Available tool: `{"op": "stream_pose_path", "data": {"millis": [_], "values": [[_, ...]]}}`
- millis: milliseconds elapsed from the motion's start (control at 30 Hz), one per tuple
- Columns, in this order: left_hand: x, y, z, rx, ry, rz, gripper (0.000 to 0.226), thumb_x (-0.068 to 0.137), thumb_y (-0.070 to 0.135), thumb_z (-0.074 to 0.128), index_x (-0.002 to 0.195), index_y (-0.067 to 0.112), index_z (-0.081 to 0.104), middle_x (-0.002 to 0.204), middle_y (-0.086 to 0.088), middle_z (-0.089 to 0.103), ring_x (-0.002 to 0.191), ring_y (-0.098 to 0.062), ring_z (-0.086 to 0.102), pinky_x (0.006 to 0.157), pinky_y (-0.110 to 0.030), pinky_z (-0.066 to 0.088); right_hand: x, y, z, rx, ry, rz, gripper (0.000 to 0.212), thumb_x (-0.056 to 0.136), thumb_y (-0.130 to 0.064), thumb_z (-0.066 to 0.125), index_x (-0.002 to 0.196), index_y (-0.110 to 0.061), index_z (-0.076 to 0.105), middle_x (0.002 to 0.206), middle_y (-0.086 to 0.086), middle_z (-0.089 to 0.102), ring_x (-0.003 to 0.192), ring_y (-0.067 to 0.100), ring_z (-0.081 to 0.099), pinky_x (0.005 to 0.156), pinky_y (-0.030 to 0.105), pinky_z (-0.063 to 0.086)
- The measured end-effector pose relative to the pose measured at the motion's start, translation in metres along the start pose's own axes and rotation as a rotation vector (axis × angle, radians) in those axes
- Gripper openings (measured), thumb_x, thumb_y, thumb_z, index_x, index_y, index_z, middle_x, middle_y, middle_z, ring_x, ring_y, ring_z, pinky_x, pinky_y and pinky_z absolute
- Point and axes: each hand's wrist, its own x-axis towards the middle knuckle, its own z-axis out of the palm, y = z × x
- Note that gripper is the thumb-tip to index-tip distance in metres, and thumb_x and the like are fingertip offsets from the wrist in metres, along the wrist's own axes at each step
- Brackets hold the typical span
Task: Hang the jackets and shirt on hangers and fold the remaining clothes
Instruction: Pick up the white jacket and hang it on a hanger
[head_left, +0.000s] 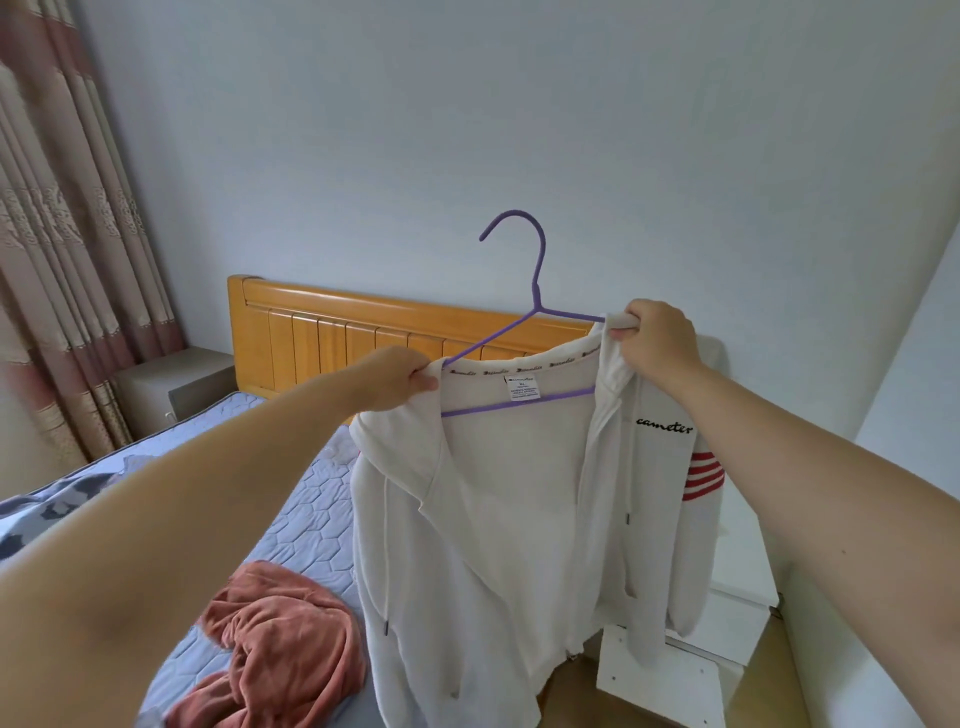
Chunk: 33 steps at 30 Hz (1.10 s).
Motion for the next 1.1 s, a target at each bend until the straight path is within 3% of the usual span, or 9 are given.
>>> {"op": "stream_pose_path", "data": {"millis": [133,267,367,433,500,600,700,867,1100], "values": [[-0.001,0.007,0.001,0.016,0.194,0.024,0.039,0.095,0.031,0.053,0.061,0.022,0.037,0.062,0.006,0.043,0.066,-0.019,0.042,0.051,-0.025,0.026,-0.001,0.003,-0.007,0.023,-0.005,-0.006,0.029,0.08,-0.005,0.057,0.058,-0.015,0.041,0.061,0.003,0.047,0.067,0.029,0.047,0.061,0.032,0.031],[0.002,0.015,-0.003,-0.081,0.301,0.012,0.039,0.089,0.033,0.061,0.058,0.02,0.042,0.064,0.002,0.048,0.073,-0.025,0.05,0.058,-0.031,0.033,0.001,0.003,-0.013,0.037,0.029,-0.002,0.032,0.079,-0.003,0.057,0.056,-0.013,0.038,0.058,0.004,0.043,0.064,0.029,0.045,0.059,0.032,0.03],[0.007,0.004,-0.018,-0.071,0.324,-0.076,0.038,0.086,0.054,0.059,0.101,0.021,0.066,0.111,-0.005,0.057,0.113,-0.026,0.05,0.088,-0.038,0.045,0.001,0.003,-0.015,0.02,0.073,0.06,0.029,0.081,-0.007,0.056,0.058,-0.013,0.04,0.058,0.0,0.043,0.066,0.03,0.047,0.062,0.034,0.034],[0.007,-0.014,-0.018,-0.03,0.24,-0.281,0.075,0.081,0.075,0.044,0.132,0.02,0.05,0.134,-0.008,0.047,0.126,-0.029,0.044,0.095,-0.043,0.042,-0.002,0.004,-0.015,0.012,0.09,0.114,0.027,0.084,-0.012,0.055,0.06,-0.014,0.043,0.06,0.0,0.046,0.068,0.03,0.049,0.067,0.035,0.036],[0.004,-0.024,-0.006,-0.008,0.077,-0.494,0.092,0.08,0.082,0.029,0.142,0.014,0.037,0.137,-0.01,0.05,0.121,-0.032,0.051,0.089,-0.042,0.044,-0.007,0.003,-0.013,-0.005,0.106,0.158,0.026,0.085,-0.014,0.054,0.061,-0.015,0.044,0.063,0.0,0.047,0.07,0.03,0.048,0.071,0.035,0.037],[0.006,-0.023,0.015,-0.395,-0.06,-0.629,0.076,0.089,0.069,0.037,0.124,0.002,0.05,0.109,-0.014,0.063,0.09,-0.029,0.062,0.074,-0.036,0.051,-0.014,-0.002,-0.008,-0.005,0.099,0.188,0.016,0.086,-0.015,0.053,0.071,-0.011,0.054,0.072,0.005,0.054,0.075,0.032,0.051,0.078,0.039,0.042],[0.012,-0.025,0.032,-0.864,0.16,-0.666,0.052,0.09,0.053,0.055,0.103,0.003,0.055,0.087,-0.011,0.061,0.074,-0.024,0.058,0.07,-0.036,0.052,-0.02,-0.007,-0.005,0.008,0.088,0.205,0.019,0.085,-0.014,0.052,0.067,-0.012,0.05,0.073,0.006,0.054,0.078,0.035,0.055,0.079,0.039,0.043],[0.012,-0.024,0.031,-0.906,0.444,-0.593,0.033,0.089,0.037,0.06,0.073,0.009,0.054,0.068,-0.003,0.052,0.067,-0.022,0.052,0.058,-0.027,0.043,-0.03,-0.007,-0.004,0.028,0.097,0.229,0.012,0.086,-0.014,0.054,0.074,-0.017,0.052,0.086,0.012,0.062,0.089,0.037,0.057,0.085,0.041,0.043],[0.024,-0.009,-0.014,-0.964,0.543,-0.599,0.033,0.092,0.017,0.055,0.061,0.01,0.047,0.063,-0.002,0.044,0.064,-0.017,0.041,0.049,-0.025,0.029,-0.044,0.002,0.001,0.018,0.069,0.161,0.04,0.086,-0.009,0.058,0.057,-0.016,0.031,0.06,0.003,0.043,0.069,0.03,0.045,0.063,0.032,0.032]]}}
